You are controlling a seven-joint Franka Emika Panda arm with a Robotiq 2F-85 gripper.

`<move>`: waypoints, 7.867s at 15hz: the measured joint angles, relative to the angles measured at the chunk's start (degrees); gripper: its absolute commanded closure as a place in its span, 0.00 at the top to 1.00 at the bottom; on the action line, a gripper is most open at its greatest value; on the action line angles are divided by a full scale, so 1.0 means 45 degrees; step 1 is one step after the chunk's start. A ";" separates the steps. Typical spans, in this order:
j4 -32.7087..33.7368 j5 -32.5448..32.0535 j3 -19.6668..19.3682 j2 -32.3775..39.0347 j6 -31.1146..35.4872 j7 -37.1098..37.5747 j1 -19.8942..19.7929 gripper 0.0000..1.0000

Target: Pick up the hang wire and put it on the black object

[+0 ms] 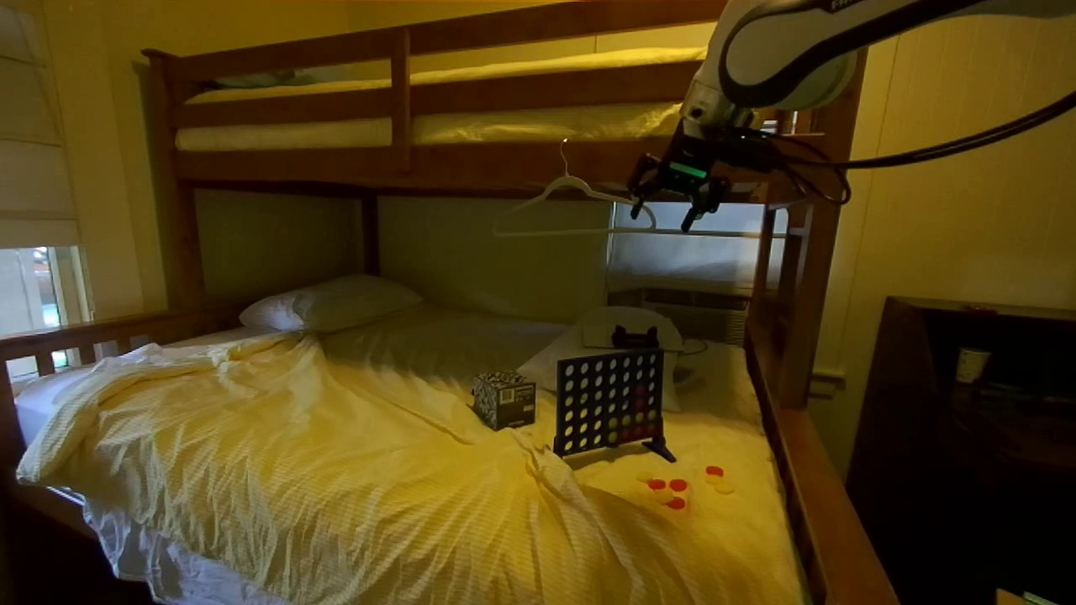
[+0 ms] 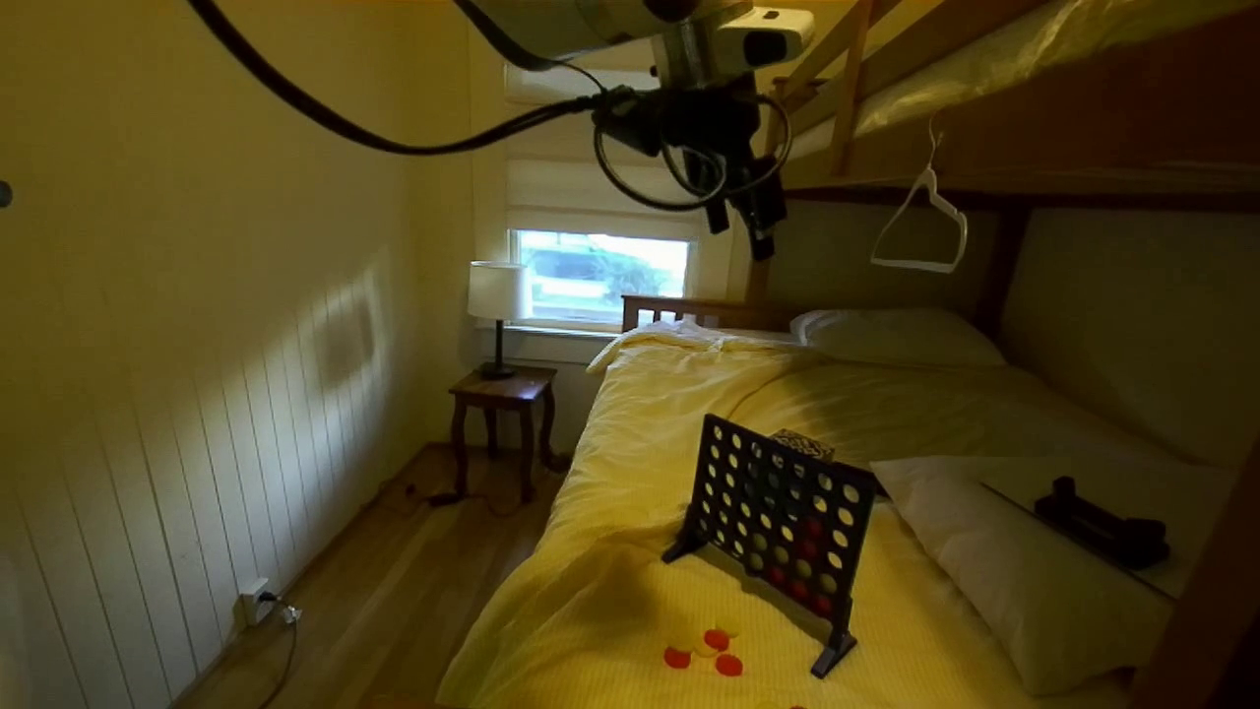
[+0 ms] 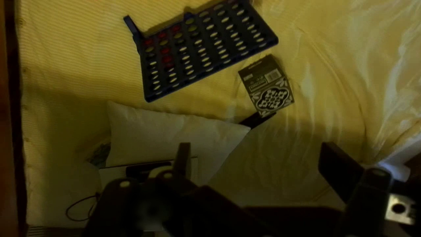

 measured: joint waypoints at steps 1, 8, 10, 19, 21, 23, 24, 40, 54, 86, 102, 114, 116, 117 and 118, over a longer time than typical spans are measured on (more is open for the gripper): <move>0.0005 -0.0228 -0.0038 0.0202 0.0641 0.0496 -0.0120 1.00; 0.0412 -0.4588 -0.0084 0.2409 0.5757 0.5587 -0.1346 1.00; 0.1029 -0.6574 -0.0026 0.3037 0.6276 0.7511 -0.1936 1.00; 0.4266 -1.4950 -0.0166 0.5217 0.4289 1.5589 -0.1656 1.00; 0.4446 -1.5765 -0.0129 0.5648 0.3516 1.6459 -0.1257 1.00; 0.4579 -1.6135 -0.0122 0.6025 0.2936 1.6838 -0.0975 1.00; 0.4636 -1.6174 -0.0315 0.6166 0.2769 1.6854 -0.0731 1.00; 0.5111 -1.6280 -0.2067 0.6712 0.2517 1.6829 0.0446 1.00; 0.5179 -1.6280 -0.2131 0.6712 0.2076 1.6819 0.0480 0.01; 0.4128 -1.7912 -0.2108 0.5846 0.2077 1.9304 0.1271 0.05; 0.0617 -1.7932 -0.1732 0.3511 0.2910 1.9679 0.1353 0.05; -0.2319 -1.8772 -0.2026 0.2107 0.3857 2.0727 0.1194 0.05; -0.2267 -1.8716 -0.1890 0.2079 0.3847 2.0727 0.1338 0.05; -0.2232 -1.8708 -0.1817 0.2040 0.3846 2.0727 0.1410 0.05; -0.2205 -1.8678 -0.1757 0.1975 0.3856 2.0715 0.1478 0.05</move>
